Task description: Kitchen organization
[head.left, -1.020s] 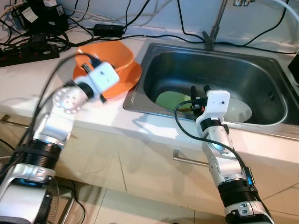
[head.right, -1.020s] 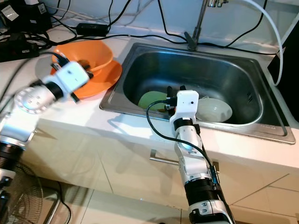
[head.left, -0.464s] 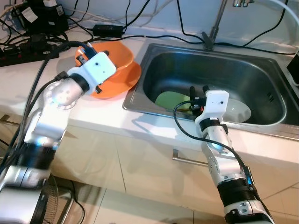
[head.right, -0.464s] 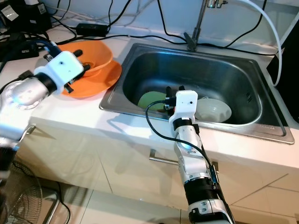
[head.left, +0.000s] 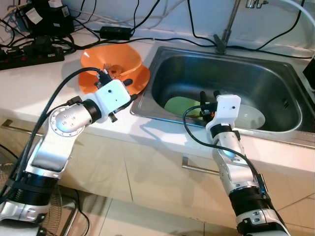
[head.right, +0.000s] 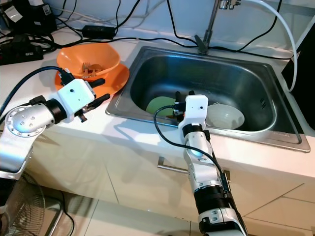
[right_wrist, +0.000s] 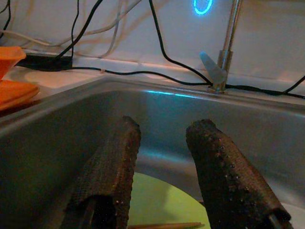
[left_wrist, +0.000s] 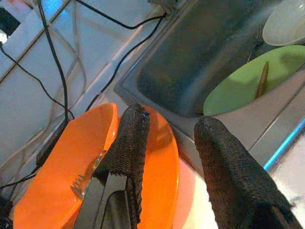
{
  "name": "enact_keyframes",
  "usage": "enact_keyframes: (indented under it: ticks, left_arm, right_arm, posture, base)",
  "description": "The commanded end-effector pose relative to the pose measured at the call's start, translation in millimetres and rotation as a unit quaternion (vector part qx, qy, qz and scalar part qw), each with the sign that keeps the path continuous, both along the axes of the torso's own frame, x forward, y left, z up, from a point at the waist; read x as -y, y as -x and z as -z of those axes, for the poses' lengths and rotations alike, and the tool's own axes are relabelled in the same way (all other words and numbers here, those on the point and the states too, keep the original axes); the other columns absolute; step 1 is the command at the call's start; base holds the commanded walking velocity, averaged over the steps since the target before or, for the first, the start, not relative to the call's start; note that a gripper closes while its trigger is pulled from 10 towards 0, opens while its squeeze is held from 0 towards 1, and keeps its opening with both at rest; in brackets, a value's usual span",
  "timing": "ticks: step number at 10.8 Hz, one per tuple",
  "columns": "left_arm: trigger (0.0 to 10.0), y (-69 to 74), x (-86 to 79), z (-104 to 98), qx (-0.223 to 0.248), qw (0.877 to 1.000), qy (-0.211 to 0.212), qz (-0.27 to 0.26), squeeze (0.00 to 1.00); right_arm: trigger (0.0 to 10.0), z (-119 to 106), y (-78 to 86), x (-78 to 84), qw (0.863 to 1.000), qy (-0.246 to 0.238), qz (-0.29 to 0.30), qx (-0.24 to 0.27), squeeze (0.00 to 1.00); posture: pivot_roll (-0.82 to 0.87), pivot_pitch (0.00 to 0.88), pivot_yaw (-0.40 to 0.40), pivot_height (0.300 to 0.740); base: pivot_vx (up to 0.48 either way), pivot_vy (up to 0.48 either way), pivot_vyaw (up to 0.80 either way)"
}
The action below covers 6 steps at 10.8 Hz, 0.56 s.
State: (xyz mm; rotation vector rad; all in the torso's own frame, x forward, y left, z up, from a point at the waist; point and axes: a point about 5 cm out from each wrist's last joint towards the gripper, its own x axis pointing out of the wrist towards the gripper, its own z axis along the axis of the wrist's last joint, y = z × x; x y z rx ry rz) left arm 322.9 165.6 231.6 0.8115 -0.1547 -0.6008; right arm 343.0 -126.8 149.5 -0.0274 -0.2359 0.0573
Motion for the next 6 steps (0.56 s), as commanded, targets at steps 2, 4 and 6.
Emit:
enact_keyframes:
  ticks: [2, 4, 6]
  left_arm:
    - [10.0, 1.9, 1.9, -2.1, 0.011, 1.0, -0.023, -0.001, 0.0]
    - [10.0, -8.4, 5.2, 3.3, 0.057, 0.996, -0.055, -0.048, 0.0]
    - [10.0, -16.8, 1.8, 4.0, 0.093, 0.987, -0.085, -0.103, 0.0]
  right_arm:
    - [10.0, 10.1, -0.2, 9.1, 1.0, -0.002, 0.013, -0.022, 0.0]
    - [10.0, 11.3, 0.1, 7.7, 1.0, -0.002, 0.011, -0.023, 0.0]
    - [10.0, 10.3, -0.6, 7.4, 1.0, -0.002, 0.011, -0.022, 0.0]
  posture:
    - [0.23, 0.08, -0.024, 0.74]
    - [0.22, 0.078, -0.024, 0.74]
    - [0.22, 0.078, -0.021, 0.74]
  base:
    - [0.0, 0.0, 0.0]
    - [0.0, 0.0, 0.0]
    - [0.0, 0.0, 0.0]
